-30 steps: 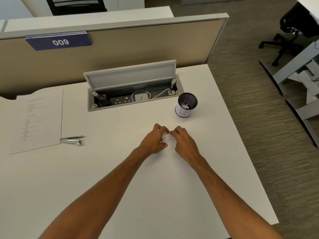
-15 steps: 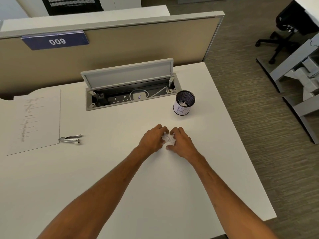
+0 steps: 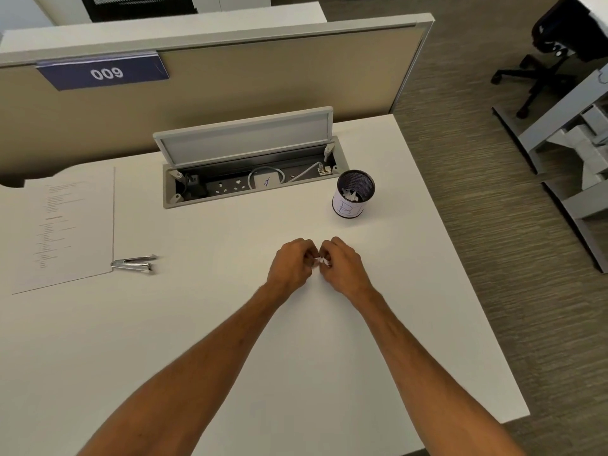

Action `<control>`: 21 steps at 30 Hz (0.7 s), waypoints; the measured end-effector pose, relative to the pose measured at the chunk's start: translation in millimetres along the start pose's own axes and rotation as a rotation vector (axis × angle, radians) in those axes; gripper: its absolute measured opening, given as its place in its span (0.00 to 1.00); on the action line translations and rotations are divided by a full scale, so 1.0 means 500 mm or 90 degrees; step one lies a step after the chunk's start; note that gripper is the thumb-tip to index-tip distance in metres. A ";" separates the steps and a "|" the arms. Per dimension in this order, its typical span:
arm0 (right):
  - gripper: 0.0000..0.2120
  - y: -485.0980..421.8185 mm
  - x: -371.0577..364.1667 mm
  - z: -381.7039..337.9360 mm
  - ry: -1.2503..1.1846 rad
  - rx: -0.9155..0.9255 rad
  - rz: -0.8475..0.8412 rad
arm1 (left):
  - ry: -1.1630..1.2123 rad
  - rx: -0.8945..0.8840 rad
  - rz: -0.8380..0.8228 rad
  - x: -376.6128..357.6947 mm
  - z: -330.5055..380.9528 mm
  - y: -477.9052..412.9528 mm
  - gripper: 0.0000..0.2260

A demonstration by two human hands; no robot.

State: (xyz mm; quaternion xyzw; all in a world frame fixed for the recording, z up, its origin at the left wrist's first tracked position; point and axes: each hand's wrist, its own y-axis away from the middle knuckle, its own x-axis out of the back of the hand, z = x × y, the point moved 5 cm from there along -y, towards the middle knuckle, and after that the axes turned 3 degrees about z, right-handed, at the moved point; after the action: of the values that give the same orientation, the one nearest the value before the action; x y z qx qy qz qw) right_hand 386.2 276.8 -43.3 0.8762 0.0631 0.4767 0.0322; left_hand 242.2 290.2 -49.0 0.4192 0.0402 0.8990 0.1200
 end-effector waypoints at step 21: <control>0.07 -0.007 0.079 0.000 -0.096 -0.114 0.133 | 0.155 0.072 -0.053 0.033 0.049 -0.037 0.08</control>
State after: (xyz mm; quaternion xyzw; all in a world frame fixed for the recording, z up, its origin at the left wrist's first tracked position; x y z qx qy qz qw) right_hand 407.1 285.7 -11.0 0.9049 -0.0738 0.4140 0.0651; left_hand 253.9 311.5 -24.2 0.3114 0.1225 0.9337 0.1273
